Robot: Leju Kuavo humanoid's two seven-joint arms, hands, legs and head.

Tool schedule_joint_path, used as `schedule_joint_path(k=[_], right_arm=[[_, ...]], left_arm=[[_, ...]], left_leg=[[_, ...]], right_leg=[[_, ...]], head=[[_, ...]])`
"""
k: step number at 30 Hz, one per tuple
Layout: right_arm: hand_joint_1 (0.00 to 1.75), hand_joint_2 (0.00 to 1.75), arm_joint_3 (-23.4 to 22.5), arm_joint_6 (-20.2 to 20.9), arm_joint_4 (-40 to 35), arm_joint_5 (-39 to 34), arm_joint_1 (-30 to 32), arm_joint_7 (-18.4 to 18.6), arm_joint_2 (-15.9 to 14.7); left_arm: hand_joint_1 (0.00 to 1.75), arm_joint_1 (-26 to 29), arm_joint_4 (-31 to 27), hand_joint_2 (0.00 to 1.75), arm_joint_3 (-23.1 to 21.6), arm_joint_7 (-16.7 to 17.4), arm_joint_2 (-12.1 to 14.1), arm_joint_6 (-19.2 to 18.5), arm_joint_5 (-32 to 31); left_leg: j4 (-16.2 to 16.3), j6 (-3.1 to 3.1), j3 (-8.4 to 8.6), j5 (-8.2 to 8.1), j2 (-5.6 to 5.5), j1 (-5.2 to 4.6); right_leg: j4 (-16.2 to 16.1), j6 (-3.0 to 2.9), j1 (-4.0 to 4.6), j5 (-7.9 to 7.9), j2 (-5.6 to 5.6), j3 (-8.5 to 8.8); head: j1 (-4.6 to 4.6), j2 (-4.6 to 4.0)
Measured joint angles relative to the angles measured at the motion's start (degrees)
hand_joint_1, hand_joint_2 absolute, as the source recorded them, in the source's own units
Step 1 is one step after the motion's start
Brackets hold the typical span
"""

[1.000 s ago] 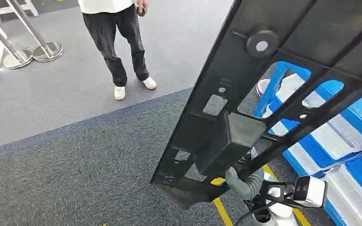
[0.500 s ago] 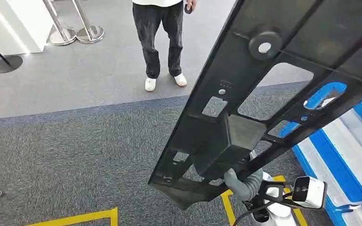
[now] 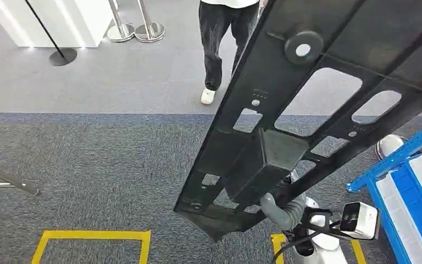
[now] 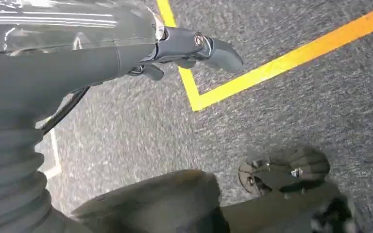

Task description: Take the parts from the cabinet and place them on the table.

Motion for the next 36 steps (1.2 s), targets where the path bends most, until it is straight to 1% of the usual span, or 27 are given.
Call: schedule_joint_path(k=[2, 3, 4, 5, 7, 8, 9, 13, 14, 15, 16, 18, 19, 20, 21, 22, 23, 24, 25, 27, 28, 29, 30, 31, 33, 34, 36], right_arm=[[1.75, 1.75, 0.02, 0.24, 0.02, 0.02, -0.07, 0.02, -0.07], [1.75, 1.75, 0.02, 0.29, 0.02, 0.02, -0.17, 0.02, -0.07], [1.75, 1.75, 0.09, 0.4, 0.07, 0.02, -0.29, 0.07, -0.09], [1.75, 1.75, 0.18, 0.48, 0.13, 0.0, -0.43, 0.07, -0.09], [1.75, 1.75, 0.33, 0.48, 0.13, -0.26, -0.73, 0.07, -0.11], [1.75, 1.75, 0.42, 0.42, 0.13, -0.31, -0.83, 0.05, -0.11], [1.75, 1.75, 0.44, 0.37, 0.13, -0.33, -0.8, 0.04, -0.11], [1.75, 1.75, 0.79, 0.39, 0.15, -0.33, -0.79, -0.02, -0.2], [1.75, 1.75, 0.83, 0.39, 0.13, -0.33, -0.85, -0.04, -0.22], [1.75, 1.75, 0.88, 0.39, 0.13, -0.35, -0.82, -0.09, -0.24], [1.75, 1.75, 0.9, 0.46, 0.15, -0.41, -0.74, -0.13, -0.28], [1.75, 1.75, 0.9, 0.48, 0.22, -0.44, -0.59, -0.11, -0.7], [1.75, 1.75, 0.9, 0.48, 0.37, -0.44, -0.59, -0.11, -0.87], [1.75, 1.75, 0.9, 0.48, 0.5, -0.46, -0.61, -0.11, -0.98], [1.75, 1.75, 0.9, 0.46, 0.55, -0.5, -0.65, -0.13, -1.05], [1.75, 1.75, 0.9, 0.44, 0.55, -0.52, -0.75, -0.13, -1.09], [1.75, 1.75, 0.9, 0.37, 0.55, -0.52, -0.82, -0.13, -1.14], [1.75, 1.75, 0.9, 0.31, 0.59, -0.55, -0.86, -0.13, -1.18], [1.75, 1.75, 0.9, 0.26, 0.59, -0.57, -0.77, -0.19, -1.2], [1.75, 1.75, 0.92, 0.02, 0.61, -0.52, -0.69, -0.2, -1.31], [1.75, 1.75, 0.92, -0.11, 0.61, -0.52, -0.76, -0.2, -1.31], [1.75, 1.75, 0.94, -0.17, 0.61, -0.52, -0.81, -0.24, -1.31], [1.75, 1.75, 0.96, -0.24, 0.59, -0.5, -0.86, -0.22, -1.33], [1.75, 1.75, 1.01, -0.3, 0.59, -0.5, -0.84, -0.28, -1.33], [1.75, 1.75, 1.01, -0.35, 0.61, -0.48, -0.58, -0.28, -1.44], [1.75, 1.75, 1.09, -0.28, 0.61, -0.48, -0.47, -0.28, -1.44], [1.75, 1.75, 1.33, -0.09, 0.61, -0.46, -0.4, -0.26, -1.44]], left_arm=[[0.0, -0.5, 0.0, 1.75, 0.02, -0.07, 0.0, 0.0, 0.02], [0.0, -0.81, 0.0, 1.75, 0.0, -0.09, 0.0, -0.02, 0.07], [0.0, -0.94, 0.0, 1.75, 0.0, -0.09, 0.0, -0.09, 0.09], [0.0, -0.86, 0.0, 1.75, 0.0, -0.09, 0.0, -0.09, 0.07], [0.0, -0.38, 0.0, 1.75, 0.0, 0.0, 0.02, -0.09, -0.09], [0.0, -0.05, 0.0, 1.75, 0.0, 0.0, 0.09, -0.07, -0.09], [0.0, 0.18, 0.0, 1.75, 0.0, 0.02, 0.15, 0.0, -0.09], [0.0, 0.48, 0.0, 1.75, 0.02, -0.13, 0.33, 0.04, -0.11], [0.0, 0.56, 0.0, 1.75, 0.02, -0.18, 0.28, 0.04, -0.11], [0.0, 0.45, 0.0, 1.75, 0.02, -0.22, 0.31, 0.07, -0.11], [0.0, 0.37, 0.0, 1.75, 0.02, -0.2, 0.33, 0.07, -0.26], [0.0, 0.35, 0.0, 1.75, 0.02, -0.2, 0.31, 0.07, -0.28], [0.0, 0.32, 0.0, 1.75, 0.02, -0.2, 0.31, 0.04, -0.28], [0.0, 0.28, 0.0, 1.75, 0.02, -0.2, 0.28, 0.04, -0.35], [0.0, 0.22, 0.0, 1.75, 0.02, -0.2, 0.28, 0.04, -0.37], [0.0, 0.17, 0.0, 1.75, 0.02, -0.2, 0.22, 0.04, -0.39], [0.0, 0.12, 0.0, 1.75, 0.02, -0.2, 0.09, 0.04, -0.42], [0.0, 0.08, 0.0, 1.75, 0.02, -0.2, 0.04, 0.02, -0.44], [0.0, -0.12, 0.0, 1.75, 0.02, -0.13, 0.02, -0.02, -0.48], [0.0, -0.11, 0.0, 1.75, 0.02, -0.15, 0.02, -0.02, -0.5], [0.0, -0.11, 0.0, 1.75, 0.02, -0.15, 0.02, 0.0, -0.5], [0.0, -0.11, 0.0, 1.75, 0.02, -0.13, 0.15, 0.0, -0.5], [0.0, 0.06, 0.0, 1.75, 0.0, 0.0, 0.13, 0.0, -0.61], [0.0, 0.11, 0.0, 1.75, 0.02, 0.02, 0.15, 0.0, -0.61], [0.0, -0.57, 0.0, 1.75, 0.0, 0.0, 0.15, -0.07, -0.55], [0.0, -0.77, 0.0, 1.75, 0.0, -0.02, 0.15, -0.15, -0.48], [0.0, -0.69, 0.0, 1.75, 0.0, -0.04, 0.15, -0.28, -0.42]], left_leg=[[8.54, -0.3, -4.02, -4.25, 2.0, 0.11], [12.43, -0.43, -5.84, -5.59, 2.33, 0.2], [13.89, -0.5, -6.42, -5.52, 2.54, 0.3], [12.29, -0.48, -5.49, -4.11, 2.69, 0.36], [3.09, -0.21, -0.56, 0.78, 3.57, 0.39], [-2.2, 0.12, 2.11, 2.79, 5.63, 0.25], [-3.41, 0.35, 2.82, 1.61, 7.87, -0.55], [-4.46, 1.71, 2.26, 2.09, 5.17, -0.69], [-4.9, 2.11, 2.67, 2.47, 4.63, -0.22], [-4.95, 2.36, 2.66, 2.56, 4.05, -0.22], [-4.95, 2.5, 2.62, 2.65, 3.4, -0.19], [-4.88, 2.67, 2.5, 2.67, 2.05, -0.25], [-4.81, 2.69, 2.49, 2.68, 1.25, -0.25], [-4.73, 2.68, 2.56, 2.68, 0.36, -0.24], [-4.62, 2.61, 2.64, 2.63, -0.54, -0.19], [-4.47, 2.46, 2.77, 2.53, -1.45, -0.16], [-4.22, 2.24, 2.83, 2.37, -2.25, -0.1], [-4.03, 1.98, 2.46, 2.18, -2.79, -0.16], [-3.48, 1.73, 2.07, 2.06, -3.41, -0.21], [-4.0, 0.89, 1.62, 2.33, -4.56, 0.35], [-4.12, 0.58, 1.47, 2.41, -5.15, 0.35], [-3.89, 0.41, 1.7, 2.14, -4.79, 0.1], [-2.72, 0.17, 1.45, 1.28, -1.49, -0.13], [0.34, -0.14, 0.12, -0.61, 0.75, -0.07], [8.99, -0.66, -3.92, -4.64, 2.06, 0.19], [12.0, -0.81, -5.28, -5.42, 2.29, 0.3], [10.0, -0.84, -4.1, -3.15, 2.73, 0.43]], right_leg=[[0.01, -0.22, 0.38, -0.17, -1.83, 0.08], [0.03, -0.28, 0.47, -0.24, -2.85, 0.04], [0.03, -0.25, 0.54, -0.33, -3.71, 0.08], [0.04, -0.22, 0.56, -0.45, -4.53, 0.19], [0.05, -0.02, 0.56, -0.75, -5.76, 0.67], [0.05, 0.15, 0.6, -0.94, -6.29, 1.02], [0.04, 0.46, 0.97, -1.03, -6.77, 1.07], [0.17, 1.54, 1.06, -1.2, -9.53, 1.12], [0.61, 2.08, 0.66, -1.79, -7.48, 1.02], [2.68, 2.14, 0.42, -3.21, -4.21, 0.15], [7.08, 2.17, 0.37, -5.63, -2.42, -2.01], [16.37, 2.35, 0.44, -9.08, -1.54, -6.85], [18.63, 2.37, 0.45, -9.12, -1.48, -8.24], [17.95, 2.33, 0.43, -7.73, -1.45, -8.23], [14.63, 2.24, 0.36, -5.2, -1.39, -6.9], [9.44, 2.12, 0.27, -2.15, -1.01, -4.62], [4.03, 2.02, 0.09, 0.56, 0.43, -2.2], [1.91, 1.93, -0.11, 0.02, 3.48, -1.11], [0.85, 2.02, -0.24, -0.08, 3.76, -1.13], [1.14, 1.48, 0.34, -0.21, 2.59, -1.15], [0.84, 1.16, 0.19, -0.09, 1.93, -0.96], [0.27, 0.81, -0.21, 0.09, 1.11, -0.67], [0.01, 0.58, -0.08, 0.09, 0.5, -0.31], [-0.05, 0.24, 0.04, -0.04, -0.25, -0.13], [-0.03, -0.13, 0.38, -0.3, -2.3, 0.0], [-0.02, -0.18, 0.47, -0.41, -3.23, 0.01], [-0.01, -0.13, 0.52, -0.62, -4.8, 0.2]], head=[[0.0, 0.0], [0.0, 0.0], [0.0, 0.0], [0.0, 0.0], [0.0, 0.0], [0.0, 0.0], [0.02, 0.0], [0.0, 0.0], [0.02, 0.0], [0.0, 0.0], [0.05, 0.0], [0.04, 0.0], [0.04, 0.0], [0.04, 0.0], [0.04, 0.0], [0.04, 0.0], [0.04, 0.0], [0.07, 0.0], [0.04, 0.0], [0.07, 0.0], [0.04, 0.0], [0.04, 0.0], [0.04, 0.0], [0.04, 0.0], [0.02, 0.0], [0.02, 0.0], [0.02, 0.0]])
